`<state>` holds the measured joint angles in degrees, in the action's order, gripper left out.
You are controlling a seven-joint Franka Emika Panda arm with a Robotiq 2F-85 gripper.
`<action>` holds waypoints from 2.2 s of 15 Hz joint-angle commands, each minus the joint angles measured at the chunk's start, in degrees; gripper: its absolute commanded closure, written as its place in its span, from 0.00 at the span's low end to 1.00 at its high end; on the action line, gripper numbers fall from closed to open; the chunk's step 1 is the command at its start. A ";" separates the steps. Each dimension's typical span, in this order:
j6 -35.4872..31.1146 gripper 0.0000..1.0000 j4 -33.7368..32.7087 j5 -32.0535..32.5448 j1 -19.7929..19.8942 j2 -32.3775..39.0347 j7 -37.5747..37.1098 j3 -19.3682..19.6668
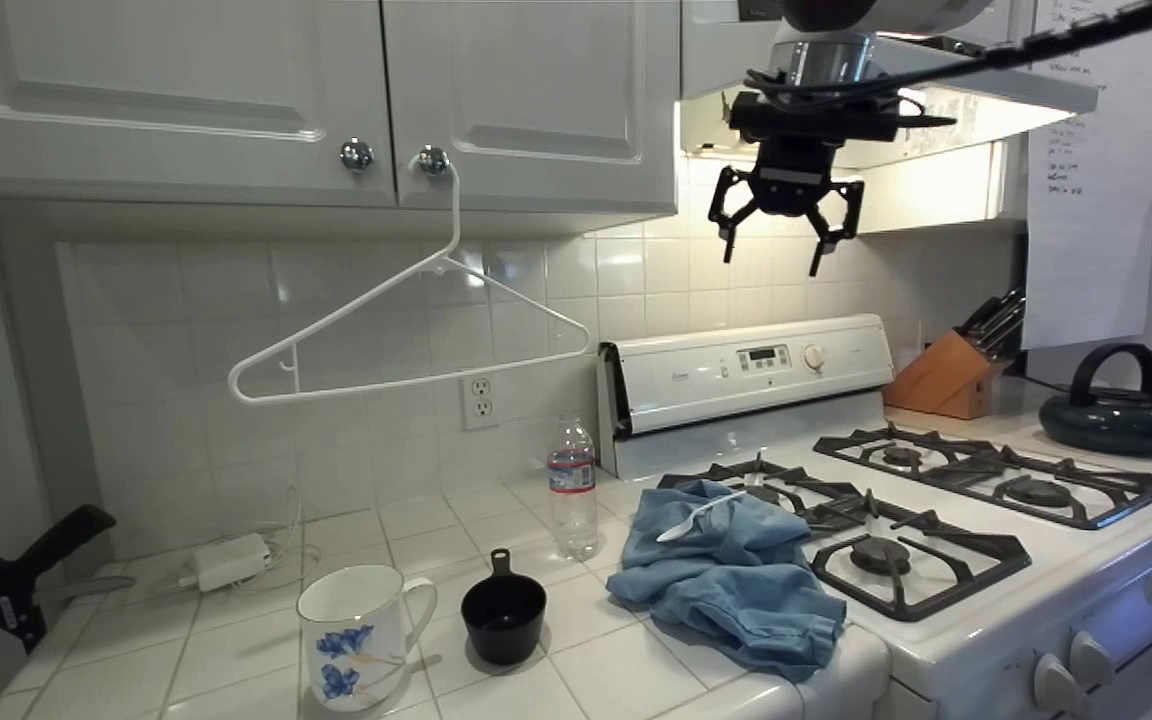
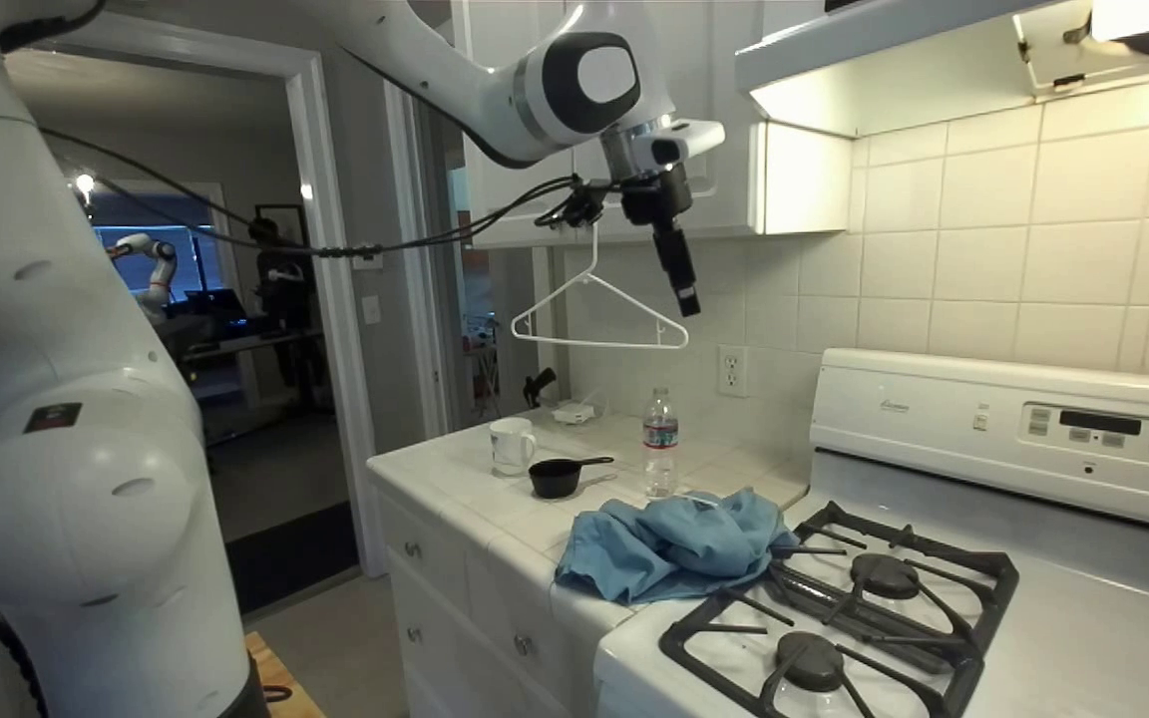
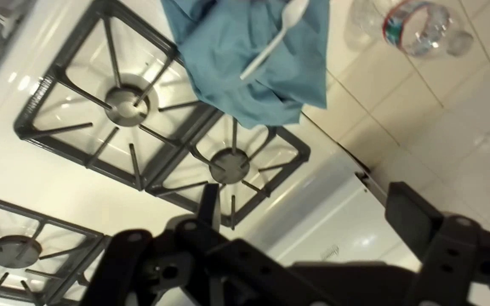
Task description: Put the white hanger on the stovetop.
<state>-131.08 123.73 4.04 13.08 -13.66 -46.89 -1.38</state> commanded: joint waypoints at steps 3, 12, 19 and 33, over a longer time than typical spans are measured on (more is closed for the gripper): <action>-7.37 0.00 -12.69 9.34 -3.79 11.37 -6.38 -1.63; -2.73 0.00 -10.56 8.28 -16.36 13.05 5.08 -3.95; -1.74 0.00 -11.12 7.53 -16.96 13.47 4.74 -3.63; -14.88 0.00 -0.20 -1.00 -20.28 4.62 19.28 -6.54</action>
<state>-140.73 117.58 6.08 -6.05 -3.40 -33.89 -7.01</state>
